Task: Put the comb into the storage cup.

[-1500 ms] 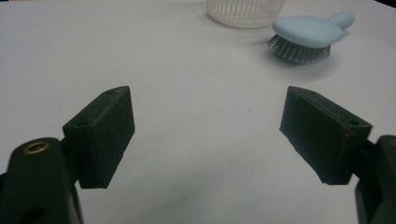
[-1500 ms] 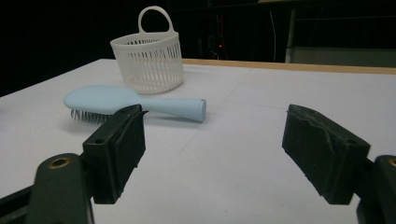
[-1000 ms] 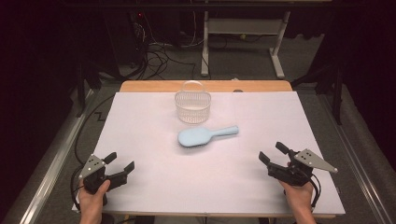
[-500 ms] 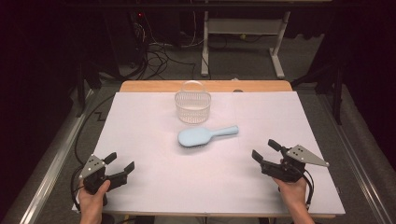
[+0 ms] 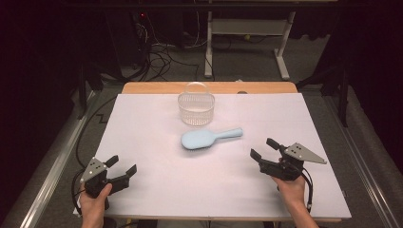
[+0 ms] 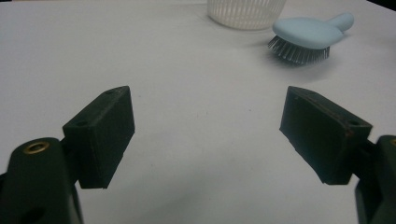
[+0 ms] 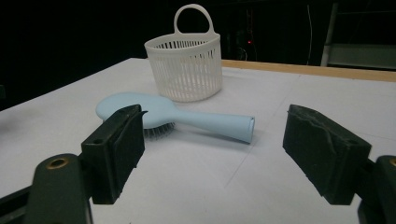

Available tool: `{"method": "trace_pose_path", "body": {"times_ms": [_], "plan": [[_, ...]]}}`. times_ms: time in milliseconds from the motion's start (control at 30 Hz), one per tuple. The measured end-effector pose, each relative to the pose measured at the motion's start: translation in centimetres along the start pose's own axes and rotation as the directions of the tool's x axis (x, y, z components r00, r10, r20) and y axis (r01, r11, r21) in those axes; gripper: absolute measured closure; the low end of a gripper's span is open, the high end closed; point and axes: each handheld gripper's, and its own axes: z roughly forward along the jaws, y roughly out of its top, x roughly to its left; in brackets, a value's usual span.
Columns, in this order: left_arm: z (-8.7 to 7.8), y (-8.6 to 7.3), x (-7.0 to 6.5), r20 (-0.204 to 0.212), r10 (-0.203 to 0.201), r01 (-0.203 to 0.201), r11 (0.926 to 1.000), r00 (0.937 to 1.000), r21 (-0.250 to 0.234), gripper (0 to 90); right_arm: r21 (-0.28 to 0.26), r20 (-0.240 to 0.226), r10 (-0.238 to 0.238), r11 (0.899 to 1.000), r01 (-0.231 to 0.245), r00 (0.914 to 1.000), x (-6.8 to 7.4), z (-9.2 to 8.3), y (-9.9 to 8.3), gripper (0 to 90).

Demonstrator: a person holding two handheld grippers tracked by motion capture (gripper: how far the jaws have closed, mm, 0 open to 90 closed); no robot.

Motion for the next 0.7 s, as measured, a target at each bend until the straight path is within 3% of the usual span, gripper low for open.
{"method": "trace_pose_path", "body": {"times_ms": [700], "plan": [[0.2,-0.1,0.0,0.007,-0.009,0.009,0.9999,0.9999,-0.009,18.6,0.022,-0.043,-0.008,1.000,0.009,0.9990,1.0,2.8,0.6,21.7]]}}
